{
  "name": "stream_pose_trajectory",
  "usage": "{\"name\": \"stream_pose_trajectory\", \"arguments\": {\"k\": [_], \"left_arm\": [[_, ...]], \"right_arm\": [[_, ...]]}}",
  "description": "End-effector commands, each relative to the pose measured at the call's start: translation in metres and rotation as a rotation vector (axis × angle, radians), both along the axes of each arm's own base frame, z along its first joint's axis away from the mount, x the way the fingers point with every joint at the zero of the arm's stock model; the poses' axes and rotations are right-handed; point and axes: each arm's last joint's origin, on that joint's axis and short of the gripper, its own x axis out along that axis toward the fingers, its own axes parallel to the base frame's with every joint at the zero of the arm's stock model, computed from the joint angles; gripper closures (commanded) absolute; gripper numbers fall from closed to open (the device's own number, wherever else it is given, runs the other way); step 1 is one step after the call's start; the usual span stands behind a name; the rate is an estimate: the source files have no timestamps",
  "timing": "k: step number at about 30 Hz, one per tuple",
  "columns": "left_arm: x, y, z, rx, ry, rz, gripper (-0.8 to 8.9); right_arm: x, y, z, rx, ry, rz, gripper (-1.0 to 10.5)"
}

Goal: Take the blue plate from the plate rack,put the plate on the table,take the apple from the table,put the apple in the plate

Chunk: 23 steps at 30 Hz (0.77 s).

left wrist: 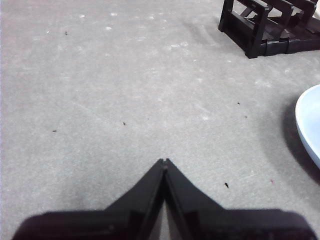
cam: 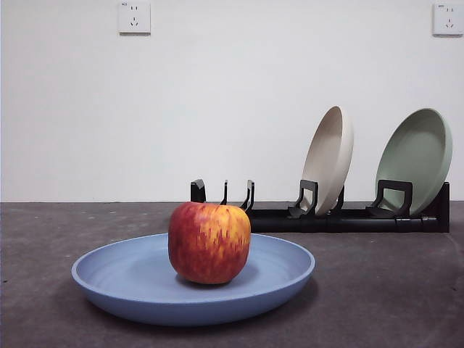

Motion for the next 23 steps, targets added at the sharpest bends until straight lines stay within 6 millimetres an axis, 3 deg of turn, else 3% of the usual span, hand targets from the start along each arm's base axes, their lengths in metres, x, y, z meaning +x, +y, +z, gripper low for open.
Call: {"name": "stream_pose_trajectory", "arguments": {"k": [1, 23], "left_arm": [[0.0, 0.0, -0.001, -0.005, -0.003, 0.006, 8.17], [-0.008, -0.001, 0.015, 0.01, -0.198, 0.0, 8.17]], "right_arm": [[0.0, 0.0, -0.002, 0.011, 0.007, -0.002, 9.4], [0.0, 0.0, -0.002, 0.011, 0.007, -0.002, 9.4]]}}
